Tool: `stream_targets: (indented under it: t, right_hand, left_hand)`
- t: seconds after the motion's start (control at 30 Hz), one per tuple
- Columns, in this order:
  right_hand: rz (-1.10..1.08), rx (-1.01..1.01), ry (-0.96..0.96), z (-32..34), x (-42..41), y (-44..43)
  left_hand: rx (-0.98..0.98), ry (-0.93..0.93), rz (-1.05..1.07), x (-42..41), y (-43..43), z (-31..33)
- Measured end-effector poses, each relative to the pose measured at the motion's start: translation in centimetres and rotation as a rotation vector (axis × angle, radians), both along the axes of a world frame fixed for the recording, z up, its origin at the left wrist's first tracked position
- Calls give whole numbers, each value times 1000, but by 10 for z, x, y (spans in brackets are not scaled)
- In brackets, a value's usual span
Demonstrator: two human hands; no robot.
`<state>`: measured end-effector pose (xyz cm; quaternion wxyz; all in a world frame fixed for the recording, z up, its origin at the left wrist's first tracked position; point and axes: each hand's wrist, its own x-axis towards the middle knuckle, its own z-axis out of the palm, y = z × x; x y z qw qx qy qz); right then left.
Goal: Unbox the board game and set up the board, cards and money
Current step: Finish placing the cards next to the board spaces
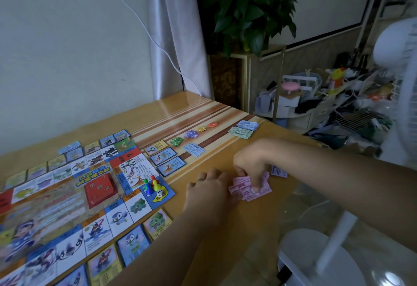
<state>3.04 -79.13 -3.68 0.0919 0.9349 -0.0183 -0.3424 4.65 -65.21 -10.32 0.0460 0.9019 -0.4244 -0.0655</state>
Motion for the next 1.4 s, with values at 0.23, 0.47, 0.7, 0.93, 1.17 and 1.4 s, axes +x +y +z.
stream_targets:
  t: [0.23,0.47,0.7,0.93,1.17,1.4]
  right_hand:
    - [0,9,-7,-3,1,-7]
    - [-13,70,-13,-6,1,-18]
    - [0,59,-18,-11,2,-17]
    - [6,64,2,-9,-3,-19]
    - [12,87,-5,-10,-9,-15]
    - [-52,453,-491,0,-15,1]
  left_hand:
    - [-1,-1,7,-2,1,0]
    - [-8,9,5,-1,2,-1]
    - [-22,21,8,-1,3,0]
    - [-27,5,4,-2,3,-1]
    - [-63,-5,2,-2,5,-2]
    - [-672,389,172,5,17,2]
